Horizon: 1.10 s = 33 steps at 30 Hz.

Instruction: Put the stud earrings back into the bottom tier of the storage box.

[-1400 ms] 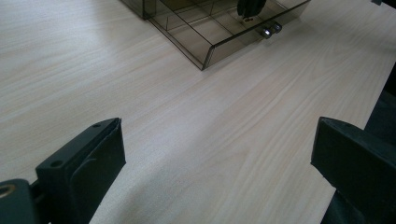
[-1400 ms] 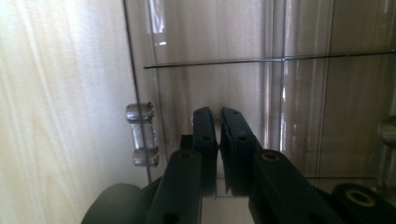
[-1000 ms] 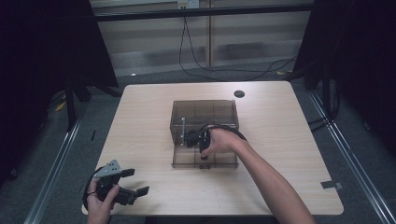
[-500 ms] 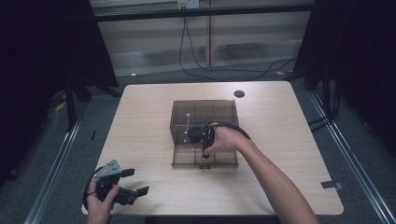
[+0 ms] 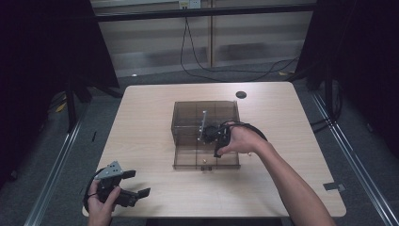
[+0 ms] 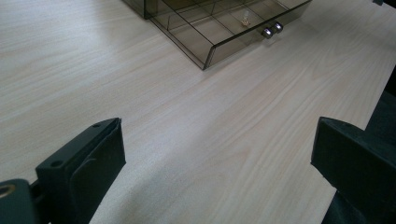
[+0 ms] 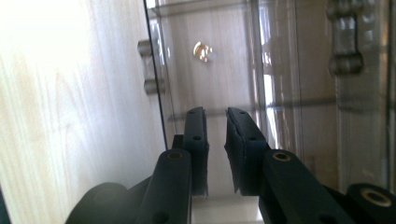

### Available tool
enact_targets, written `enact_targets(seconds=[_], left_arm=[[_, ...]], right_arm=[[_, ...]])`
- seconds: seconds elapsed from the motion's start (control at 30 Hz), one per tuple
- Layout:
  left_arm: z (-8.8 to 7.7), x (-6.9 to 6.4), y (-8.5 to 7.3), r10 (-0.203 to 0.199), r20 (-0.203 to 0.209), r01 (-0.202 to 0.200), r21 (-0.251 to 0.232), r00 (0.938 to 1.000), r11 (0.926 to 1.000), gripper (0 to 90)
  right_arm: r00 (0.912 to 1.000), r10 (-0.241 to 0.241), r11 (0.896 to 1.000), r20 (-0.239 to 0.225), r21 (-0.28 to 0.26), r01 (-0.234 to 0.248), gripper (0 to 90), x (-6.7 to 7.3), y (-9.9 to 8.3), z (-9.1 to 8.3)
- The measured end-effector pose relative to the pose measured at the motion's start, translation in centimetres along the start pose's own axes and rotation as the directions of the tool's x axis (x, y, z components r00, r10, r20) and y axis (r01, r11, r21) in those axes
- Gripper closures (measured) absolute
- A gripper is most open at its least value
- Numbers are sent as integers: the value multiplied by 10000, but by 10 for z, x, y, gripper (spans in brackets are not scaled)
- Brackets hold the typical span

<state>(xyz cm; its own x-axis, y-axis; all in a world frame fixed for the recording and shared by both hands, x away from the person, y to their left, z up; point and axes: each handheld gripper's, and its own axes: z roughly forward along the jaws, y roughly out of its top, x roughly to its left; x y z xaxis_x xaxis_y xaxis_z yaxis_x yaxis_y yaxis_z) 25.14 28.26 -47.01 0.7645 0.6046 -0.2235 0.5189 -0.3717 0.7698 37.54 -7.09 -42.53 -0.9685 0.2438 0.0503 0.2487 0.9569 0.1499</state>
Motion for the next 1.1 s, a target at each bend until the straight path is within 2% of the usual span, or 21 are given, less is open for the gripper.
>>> enact_targets(seconds=[0.3, 0.57, 0.67, 0.77, 0.87, 0.9, 1.1], left_arm=[[1, 0, 0, -19, -11, 19, 11, 10000, 10000, 27], [1, 1, -1, -86, 24, 86, 60, 10000, 9999, 28], [1, 1, 0, -38, 4, 38, 33, 10000, 10000, 28], [2, 0, 0, -65, -11, 65, 45, 10000, 10000, 27], [2, 0, 0, -39, -18, 39, 58, 10000, 10000, 28], [2, 0, 0, -55, -23, 55, 50, 10000, 10000, 27], [1, 0, 0, -33, -9, 33, 58, 10000, 10000, 28]], right_arm=[[9987, 464, 9989, 224, -108, -462, 795, -3, -34, -18], [9923, 1120, 9936, 531, 69, -1125, 807, -9, -69, -28], [9885, 1374, 9902, 624, 166, -1387, 815, -12, -81, -27], [9829, 1706, 9842, 698, 362, -1734, 820, -17, -95, -20], [9812, 1721, 9817, 875, 675, -1782, 822, -22, -103, -12], [9784, 1900, 9775, 814, 774, -1962, 824, -22, -105, -10], [9805, 1752, 9803, 890, 764, -1821, 820, -27, -111, 2]])
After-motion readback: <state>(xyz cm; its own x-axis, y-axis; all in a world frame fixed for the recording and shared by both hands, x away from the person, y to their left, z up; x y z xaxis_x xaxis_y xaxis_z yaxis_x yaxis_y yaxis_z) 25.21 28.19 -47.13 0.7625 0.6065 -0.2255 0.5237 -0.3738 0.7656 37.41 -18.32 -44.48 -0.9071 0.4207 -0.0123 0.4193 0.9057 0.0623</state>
